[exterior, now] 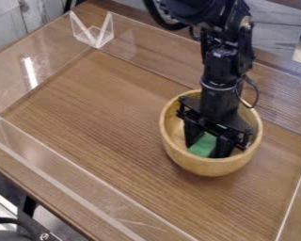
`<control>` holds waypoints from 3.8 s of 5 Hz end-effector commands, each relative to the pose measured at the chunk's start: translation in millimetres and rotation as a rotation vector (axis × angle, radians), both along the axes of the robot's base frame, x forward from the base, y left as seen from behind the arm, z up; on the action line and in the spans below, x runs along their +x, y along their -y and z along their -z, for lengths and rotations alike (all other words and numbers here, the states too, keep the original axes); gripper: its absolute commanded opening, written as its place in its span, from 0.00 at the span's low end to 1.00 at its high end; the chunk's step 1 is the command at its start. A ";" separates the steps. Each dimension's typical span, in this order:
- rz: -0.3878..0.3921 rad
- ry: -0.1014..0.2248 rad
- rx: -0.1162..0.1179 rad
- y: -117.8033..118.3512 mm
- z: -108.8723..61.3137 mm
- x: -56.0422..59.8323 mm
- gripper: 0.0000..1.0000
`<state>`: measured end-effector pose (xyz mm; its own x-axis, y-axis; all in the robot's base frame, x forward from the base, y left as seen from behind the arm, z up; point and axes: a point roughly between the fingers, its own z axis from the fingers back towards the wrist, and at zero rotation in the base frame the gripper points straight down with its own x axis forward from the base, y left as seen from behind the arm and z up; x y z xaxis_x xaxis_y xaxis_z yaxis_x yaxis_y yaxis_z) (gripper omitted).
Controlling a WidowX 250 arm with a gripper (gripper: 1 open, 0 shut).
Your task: Remove the green block from inside the brown bowl and put it on the table
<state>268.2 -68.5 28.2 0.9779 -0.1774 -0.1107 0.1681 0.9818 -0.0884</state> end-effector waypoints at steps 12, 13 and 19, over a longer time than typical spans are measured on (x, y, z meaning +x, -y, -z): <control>-0.231 0.114 -0.047 -132.5 -175.3 -29.9 0.00; -0.217 0.117 -0.045 -176.9 -160.7 -42.5 0.00; -0.053 0.096 -0.006 -117.4 -64.1 -50.9 0.00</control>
